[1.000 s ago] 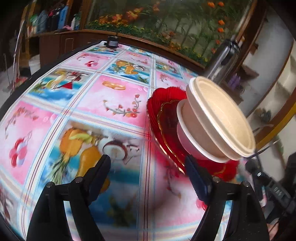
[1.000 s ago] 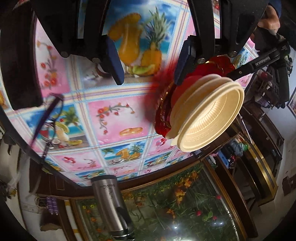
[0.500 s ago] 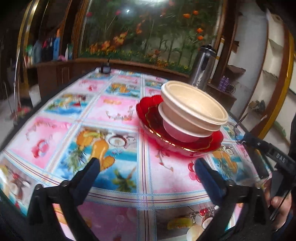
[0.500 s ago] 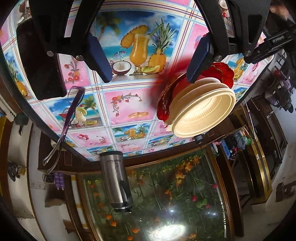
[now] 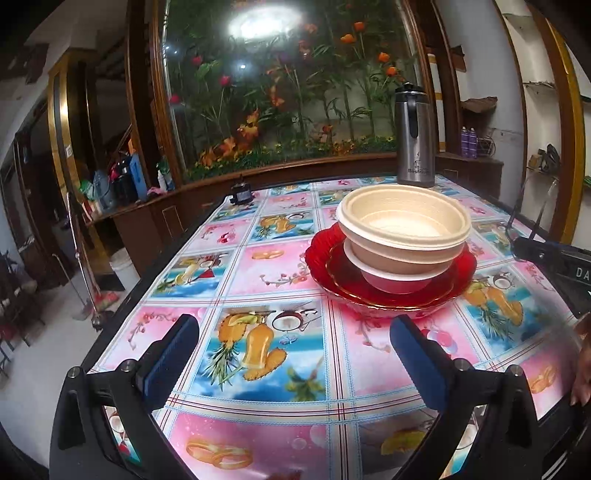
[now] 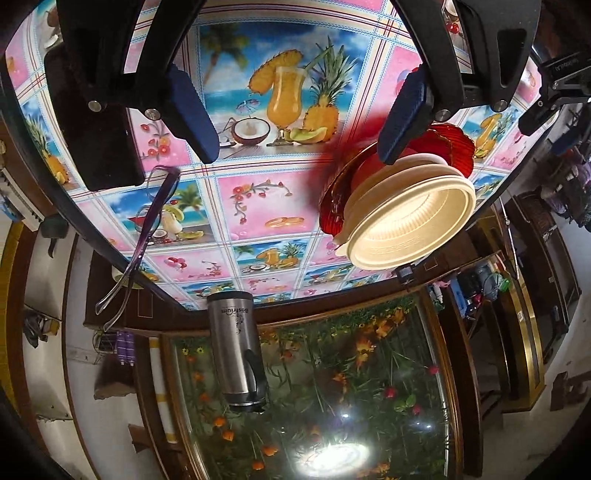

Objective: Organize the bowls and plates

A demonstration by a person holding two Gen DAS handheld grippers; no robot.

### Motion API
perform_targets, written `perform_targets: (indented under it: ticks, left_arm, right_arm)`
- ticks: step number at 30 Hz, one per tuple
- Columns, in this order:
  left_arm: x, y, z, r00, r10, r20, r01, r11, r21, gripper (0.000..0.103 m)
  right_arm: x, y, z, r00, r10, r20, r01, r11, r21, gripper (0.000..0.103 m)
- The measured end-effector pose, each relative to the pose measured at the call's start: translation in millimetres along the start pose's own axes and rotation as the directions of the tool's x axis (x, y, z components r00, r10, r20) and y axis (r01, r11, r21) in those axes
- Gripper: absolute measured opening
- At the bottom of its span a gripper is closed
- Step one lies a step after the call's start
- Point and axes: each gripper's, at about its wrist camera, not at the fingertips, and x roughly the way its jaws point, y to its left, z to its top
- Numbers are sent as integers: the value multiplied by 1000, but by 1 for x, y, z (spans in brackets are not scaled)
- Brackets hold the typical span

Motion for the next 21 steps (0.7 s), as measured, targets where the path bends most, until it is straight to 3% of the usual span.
perform_targets:
  ticks: [6, 10, 13, 17, 21]
  left_arm:
    - [6, -11, -2, 991, 137, 8, -137, 989, 52, 103]
    - [18, -15, -2, 995, 88, -40, -85, 994, 69, 103]
    - [25, -14, 2, 993, 99, -66, -96, 994, 48, 103]
    - [39, -10, 9, 991, 26, -129, -27, 1000, -8, 103]
    - [56, -12, 5, 983, 46, -176, -47, 999, 0, 103]
  right_arm:
    - [-1, 9, 0, 999, -34, 9, 34, 998, -49, 93]
    - [-2, 18, -1, 999, -51, 20, 53, 994, -92, 93]
    - [-6, 23, -3, 998, -44, 43, 48, 993, -108, 93]
    - [-8, 31, -6, 998, -11, 62, 18, 994, -109, 93]
    - [-1, 35, -4, 999, 16, 37, -12, 994, -105, 93]
